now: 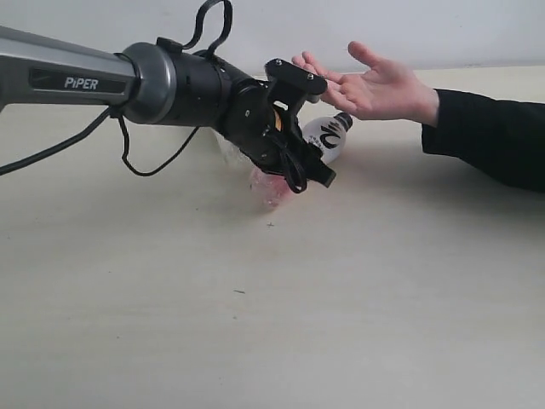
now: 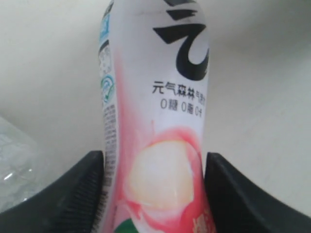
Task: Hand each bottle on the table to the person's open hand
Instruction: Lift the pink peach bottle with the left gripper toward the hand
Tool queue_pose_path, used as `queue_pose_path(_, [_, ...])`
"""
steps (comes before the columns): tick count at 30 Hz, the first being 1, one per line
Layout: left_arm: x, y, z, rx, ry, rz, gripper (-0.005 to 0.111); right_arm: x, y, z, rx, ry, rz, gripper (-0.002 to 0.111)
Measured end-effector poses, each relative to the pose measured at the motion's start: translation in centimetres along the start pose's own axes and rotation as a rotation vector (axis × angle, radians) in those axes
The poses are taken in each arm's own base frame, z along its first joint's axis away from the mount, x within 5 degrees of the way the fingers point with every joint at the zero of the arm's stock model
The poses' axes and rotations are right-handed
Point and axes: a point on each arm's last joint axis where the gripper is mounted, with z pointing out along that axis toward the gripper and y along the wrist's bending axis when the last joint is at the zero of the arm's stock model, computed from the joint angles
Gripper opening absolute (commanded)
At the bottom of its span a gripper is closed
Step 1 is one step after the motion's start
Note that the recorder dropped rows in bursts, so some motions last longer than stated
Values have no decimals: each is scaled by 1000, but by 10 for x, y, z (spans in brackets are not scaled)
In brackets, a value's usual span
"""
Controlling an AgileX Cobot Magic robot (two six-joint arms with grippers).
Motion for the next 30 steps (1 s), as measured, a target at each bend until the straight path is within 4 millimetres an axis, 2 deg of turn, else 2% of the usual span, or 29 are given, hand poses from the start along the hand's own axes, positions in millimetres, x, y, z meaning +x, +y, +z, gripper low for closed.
queue_pose_path(7, [-11, -3, -35, -4, 36, -1, 0, 0, 0, 0, 0, 0, 0, 0])
queue_pose_path(12, [-8, -7, -51, -5, 89, -37, 0, 0, 0, 0, 0, 0, 0, 0])
queue_pose_path(17, [10, -8, -65, -5, 119, -116, 0, 0, 0, 0, 0, 0, 0, 0])
queue_pose_path(24, [39, -8, -117, 27, -37, -240, 0, 0, 0, 0, 0, 0, 0, 0])
queue_pose_path(30, [71, -7, -150, 62, -163, -310, 0, 0, 0, 0, 0, 0, 0, 0])
